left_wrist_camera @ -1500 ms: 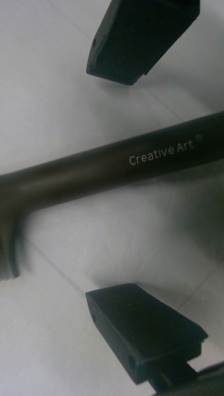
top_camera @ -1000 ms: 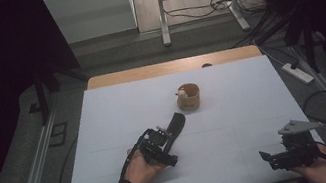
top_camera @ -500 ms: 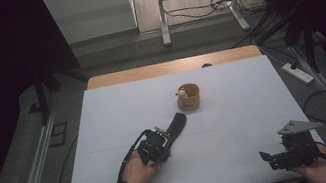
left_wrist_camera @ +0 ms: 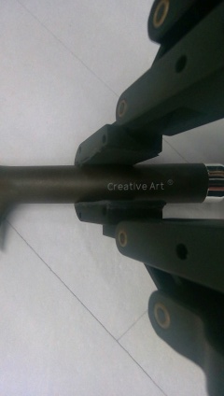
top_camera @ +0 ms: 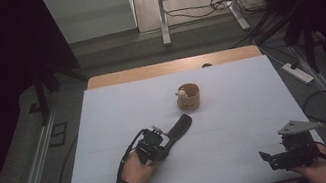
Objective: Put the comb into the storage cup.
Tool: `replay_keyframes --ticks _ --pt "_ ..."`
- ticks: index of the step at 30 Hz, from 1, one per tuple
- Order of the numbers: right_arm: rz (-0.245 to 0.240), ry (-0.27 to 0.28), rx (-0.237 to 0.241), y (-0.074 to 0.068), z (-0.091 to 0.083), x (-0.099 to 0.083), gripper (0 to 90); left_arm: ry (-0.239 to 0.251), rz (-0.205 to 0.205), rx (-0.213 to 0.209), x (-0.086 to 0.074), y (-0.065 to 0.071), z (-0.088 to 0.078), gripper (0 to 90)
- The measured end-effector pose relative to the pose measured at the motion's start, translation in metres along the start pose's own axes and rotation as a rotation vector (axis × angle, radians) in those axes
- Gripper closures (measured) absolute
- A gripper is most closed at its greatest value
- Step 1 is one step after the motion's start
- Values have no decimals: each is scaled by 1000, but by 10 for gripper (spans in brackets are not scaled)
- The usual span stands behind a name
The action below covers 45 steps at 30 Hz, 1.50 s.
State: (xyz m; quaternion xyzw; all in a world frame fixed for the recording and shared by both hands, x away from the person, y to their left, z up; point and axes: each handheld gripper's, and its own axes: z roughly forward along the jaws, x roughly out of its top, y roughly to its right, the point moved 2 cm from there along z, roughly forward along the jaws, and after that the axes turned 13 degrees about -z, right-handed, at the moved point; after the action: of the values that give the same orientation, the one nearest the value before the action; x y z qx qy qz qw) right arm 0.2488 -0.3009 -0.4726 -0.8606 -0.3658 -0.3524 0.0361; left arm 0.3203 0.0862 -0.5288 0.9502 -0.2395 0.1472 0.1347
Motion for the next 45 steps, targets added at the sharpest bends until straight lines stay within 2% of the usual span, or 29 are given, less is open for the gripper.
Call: replay_keyframes --ticks 4,10,13,19,28,31,40,45 --pt "-1 1 0 0 0 0 11 4 -1 -6 0 0 -1 722" --pt "-2 0 1 0 0 0 11 21 2 -41 -1 -1 -6 721" --pt "-2 1 1 0 0 0 11 41 16 -36 -3 0 -10 721" --pt "-2 1 2 0 0 0 11 88 29 -63 -7 2 -23 721" --pt "-3 2 3 0 0 0 11 125 44 -91 -13 1 -36 721" --pt "-3 3 3 0 0 0 11 155 52 -89 -15 2 -41 721" --pt "-8 3 3 -1 0 0 11 208 49 -130 -24 0 -55 720" --pt "-13 7 3 -1 -1 0 11 271 62 -154 -31 1 -67 720"
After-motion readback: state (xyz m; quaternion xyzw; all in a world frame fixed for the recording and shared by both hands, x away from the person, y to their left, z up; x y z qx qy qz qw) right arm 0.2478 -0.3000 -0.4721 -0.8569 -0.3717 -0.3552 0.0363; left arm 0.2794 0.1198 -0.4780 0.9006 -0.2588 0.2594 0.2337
